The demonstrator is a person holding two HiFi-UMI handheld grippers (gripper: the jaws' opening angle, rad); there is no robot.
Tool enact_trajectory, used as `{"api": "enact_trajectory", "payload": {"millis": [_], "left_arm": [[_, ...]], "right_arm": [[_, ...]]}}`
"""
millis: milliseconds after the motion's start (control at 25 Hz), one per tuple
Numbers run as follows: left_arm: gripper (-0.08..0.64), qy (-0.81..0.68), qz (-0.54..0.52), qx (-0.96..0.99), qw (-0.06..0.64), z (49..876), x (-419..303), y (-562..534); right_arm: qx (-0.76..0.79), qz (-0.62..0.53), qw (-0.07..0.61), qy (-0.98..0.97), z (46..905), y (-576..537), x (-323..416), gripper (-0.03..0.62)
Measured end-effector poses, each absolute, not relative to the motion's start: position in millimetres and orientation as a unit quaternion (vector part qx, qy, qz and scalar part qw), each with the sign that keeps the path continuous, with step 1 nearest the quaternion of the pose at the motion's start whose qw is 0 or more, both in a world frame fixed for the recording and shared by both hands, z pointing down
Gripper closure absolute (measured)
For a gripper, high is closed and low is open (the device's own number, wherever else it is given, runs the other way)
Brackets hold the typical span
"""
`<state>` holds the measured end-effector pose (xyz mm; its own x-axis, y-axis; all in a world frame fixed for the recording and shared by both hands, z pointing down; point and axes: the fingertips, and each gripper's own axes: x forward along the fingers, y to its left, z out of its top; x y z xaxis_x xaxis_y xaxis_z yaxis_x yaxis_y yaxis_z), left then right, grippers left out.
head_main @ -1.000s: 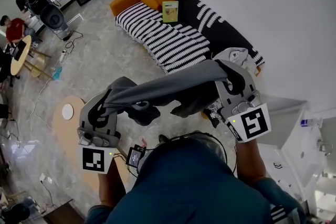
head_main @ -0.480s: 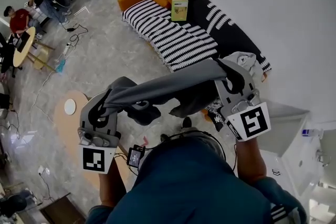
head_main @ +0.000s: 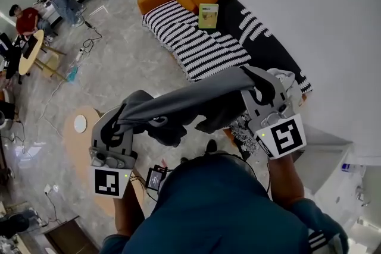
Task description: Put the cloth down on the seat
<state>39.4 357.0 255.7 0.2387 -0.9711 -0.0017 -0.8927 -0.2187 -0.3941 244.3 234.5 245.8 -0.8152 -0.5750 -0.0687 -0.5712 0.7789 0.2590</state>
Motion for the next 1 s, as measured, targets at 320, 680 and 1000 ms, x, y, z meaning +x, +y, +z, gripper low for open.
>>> {"api": "enact_trajectory", "payload": {"millis": [320, 680, 1000], "left_arm": [[0.529, 0.63, -0.126, -0.752, 0.149, 267, 56, 320], [0.529, 0.609, -0.115, -0.768, 0.16, 269, 58, 303], [0.529, 0.575, -0.109, -0.794, 0.165, 257, 16, 251]], "right_arm": [[0.276, -0.12, 0.011, -0.953, 251, 187, 253, 0.546], [0.293, -0.143, 0.032, -0.945, 250, 173, 256, 0.546], [0.333, -0.148, 0.032, -0.931, 235, 137, 223, 0.546]]}}
